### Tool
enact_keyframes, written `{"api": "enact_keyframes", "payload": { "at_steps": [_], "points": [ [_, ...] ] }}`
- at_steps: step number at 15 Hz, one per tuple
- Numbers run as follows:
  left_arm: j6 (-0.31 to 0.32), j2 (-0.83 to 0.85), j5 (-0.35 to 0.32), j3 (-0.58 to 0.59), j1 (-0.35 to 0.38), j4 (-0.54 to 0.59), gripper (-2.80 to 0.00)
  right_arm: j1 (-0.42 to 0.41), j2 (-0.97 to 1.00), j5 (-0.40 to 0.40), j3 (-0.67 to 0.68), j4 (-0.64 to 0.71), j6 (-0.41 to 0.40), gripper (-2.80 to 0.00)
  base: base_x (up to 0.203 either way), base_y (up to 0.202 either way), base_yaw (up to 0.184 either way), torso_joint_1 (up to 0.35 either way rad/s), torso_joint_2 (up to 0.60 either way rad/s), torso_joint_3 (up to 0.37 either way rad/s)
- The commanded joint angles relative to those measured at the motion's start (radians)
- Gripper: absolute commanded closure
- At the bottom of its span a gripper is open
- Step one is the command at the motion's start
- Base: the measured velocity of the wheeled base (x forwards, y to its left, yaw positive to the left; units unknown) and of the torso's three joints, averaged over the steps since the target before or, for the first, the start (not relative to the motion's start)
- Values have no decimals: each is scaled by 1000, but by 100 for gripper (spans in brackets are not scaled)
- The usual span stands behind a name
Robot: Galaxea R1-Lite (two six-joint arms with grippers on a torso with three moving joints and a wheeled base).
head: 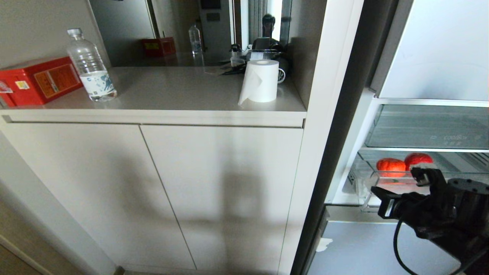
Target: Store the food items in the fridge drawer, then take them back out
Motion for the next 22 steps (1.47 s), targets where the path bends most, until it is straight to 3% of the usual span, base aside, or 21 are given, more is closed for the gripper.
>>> {"api": "enact_keyframes", "payload": {
  "at_steps": [1, 3, 5, 10, 13, 15, 19, 20, 22],
  "points": [
    [0, 2, 0, 0, 0, 1, 0, 0, -74, -3, 101, -63, 9, 0, 0, 0, 0, 0, 0, 0],
    [0, 2, 0, 0, 0, 1, 0, 0, -84, -4, 194, -107, 28, 0, 0, 0, 0, 0, 0, 0],
    [-1, 2, 2, 0, 0, 1, 0, -1, -130, -14, 205, -114, 52, -280, 0, 0, 0, 0, 0, 0],
    [-1, 2, 2, 0, 0, 1, 0, -3, -289, -24, 202, -105, 54, -280, 0, 0, 0, 0, 0, 0],
    [-1, 2, 2, 0, 0, 1, 0, -31, -432, -33, 155, -3, 49, -280, 0, 0, 0, 0, 0, 0],
    [-1, 2, 2, 0, 0, 1, 0, -94, -501, -34, 17, 203, 43, -280, 0, 0, 0, 0, 0, 0],
    [-1, 2, 2, 0, 0, 1, 0, -228, -498, -4, -391, 846, 28, -280, 0, 0, 0, 0, 0, 0],
    [-1, 2, 2, 0, 0, 1, 0, -252, -442, 8, -470, 943, 3, -280, 0, 0, 0, 0, 0, 0],
    [-1, 2, 2, 0, 0, 1, 0, -277, -326, 20, -539, 1017, -47, -280, 0, 0, 0, 0, 0, 0]
  ]
}}
